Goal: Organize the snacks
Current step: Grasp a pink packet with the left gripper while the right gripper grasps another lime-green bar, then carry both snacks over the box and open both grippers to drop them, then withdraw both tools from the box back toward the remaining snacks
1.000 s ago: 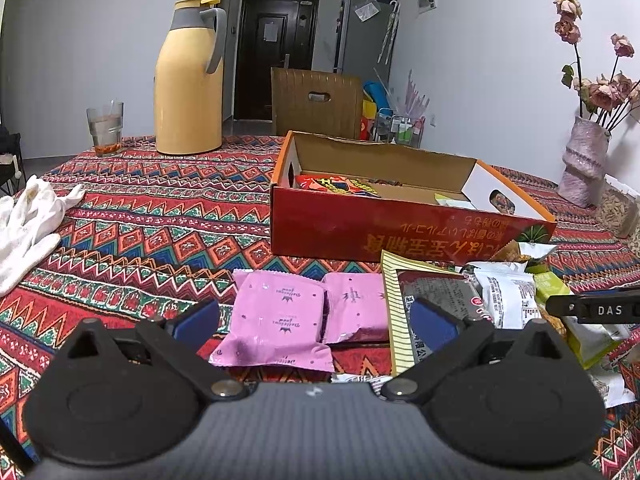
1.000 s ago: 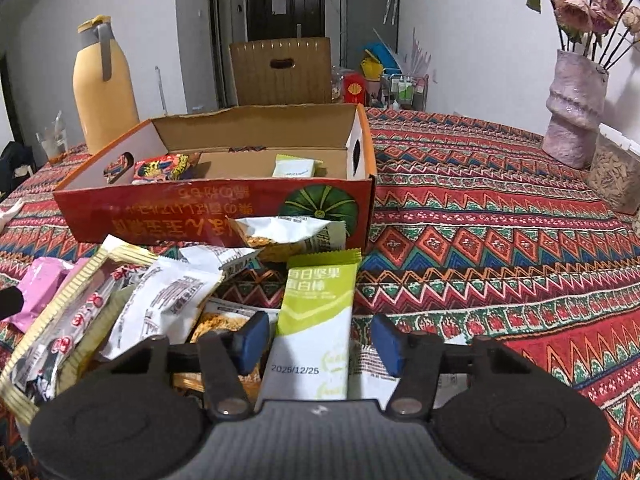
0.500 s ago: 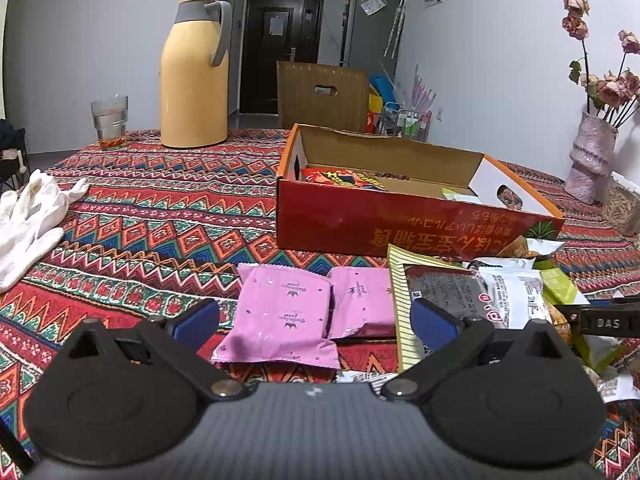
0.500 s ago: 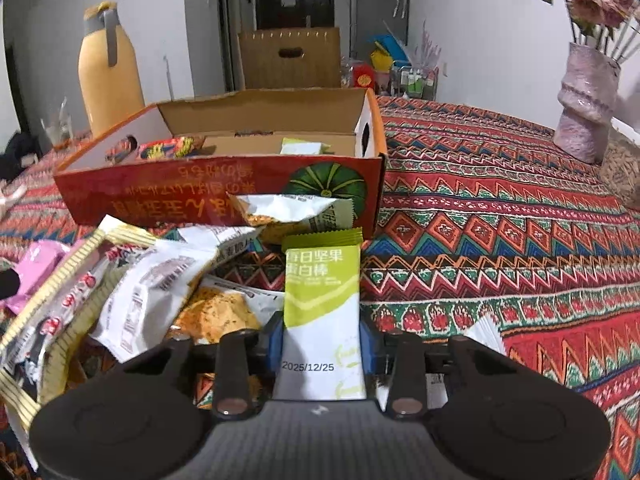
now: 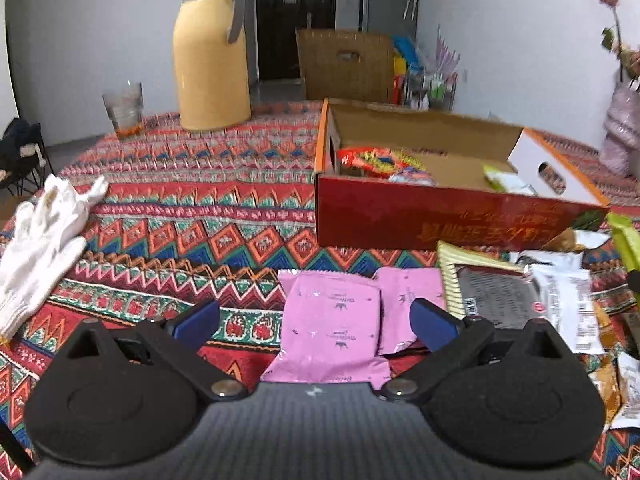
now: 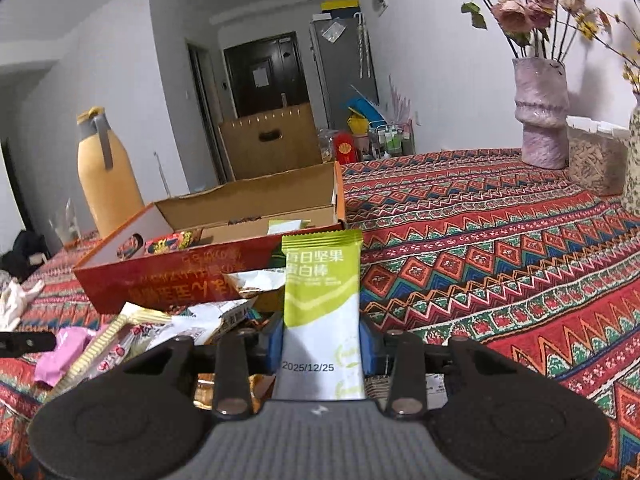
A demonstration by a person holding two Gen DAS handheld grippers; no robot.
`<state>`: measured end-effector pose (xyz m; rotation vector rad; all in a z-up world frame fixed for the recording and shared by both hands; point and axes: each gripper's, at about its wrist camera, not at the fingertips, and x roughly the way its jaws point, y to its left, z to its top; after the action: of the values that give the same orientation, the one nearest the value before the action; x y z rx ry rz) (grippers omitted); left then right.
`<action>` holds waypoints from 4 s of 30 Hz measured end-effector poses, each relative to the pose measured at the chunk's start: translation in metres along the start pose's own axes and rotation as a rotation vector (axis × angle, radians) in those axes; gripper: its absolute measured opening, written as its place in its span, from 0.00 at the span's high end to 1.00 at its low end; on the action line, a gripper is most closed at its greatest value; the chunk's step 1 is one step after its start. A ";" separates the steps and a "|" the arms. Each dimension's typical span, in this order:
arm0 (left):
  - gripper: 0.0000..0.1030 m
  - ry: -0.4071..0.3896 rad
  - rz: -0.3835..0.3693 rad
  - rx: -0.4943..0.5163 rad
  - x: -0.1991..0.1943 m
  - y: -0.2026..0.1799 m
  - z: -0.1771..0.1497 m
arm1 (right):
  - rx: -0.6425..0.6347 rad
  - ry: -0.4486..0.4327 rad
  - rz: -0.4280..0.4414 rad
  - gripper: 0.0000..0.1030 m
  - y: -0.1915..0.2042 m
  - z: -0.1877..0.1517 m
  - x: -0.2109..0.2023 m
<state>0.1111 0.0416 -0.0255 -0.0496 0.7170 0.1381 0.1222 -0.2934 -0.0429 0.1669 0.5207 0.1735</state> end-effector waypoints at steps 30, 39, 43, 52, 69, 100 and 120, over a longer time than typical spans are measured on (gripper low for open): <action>0.39 0.046 -0.006 0.006 0.020 -0.006 0.004 | 0.011 -0.031 0.035 0.65 0.000 -0.006 -0.004; 0.39 -0.062 -0.038 0.029 -0.007 -0.016 0.031 | -0.031 -0.099 0.027 0.65 0.010 0.021 -0.021; 0.39 -0.114 -0.048 0.029 -0.015 -0.022 0.049 | -0.056 -0.131 0.029 0.65 0.018 0.041 -0.020; 0.39 -0.202 -0.059 0.031 -0.012 -0.042 0.095 | -0.116 -0.163 0.058 0.65 0.041 0.093 0.008; 0.39 -0.241 0.007 -0.049 0.051 -0.053 0.132 | -0.146 -0.121 0.031 0.65 0.067 0.120 0.101; 0.00 -0.268 -0.031 -0.078 0.060 -0.048 0.110 | -0.062 -0.076 0.019 0.00 0.052 0.106 0.117; 0.00 -0.356 -0.062 -0.072 -0.002 -0.050 0.116 | -0.108 -0.141 0.018 0.00 0.063 0.122 0.077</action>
<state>0.1924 0.0024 0.0632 -0.1125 0.3547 0.1092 0.2421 -0.2307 0.0374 0.0777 0.3684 0.2058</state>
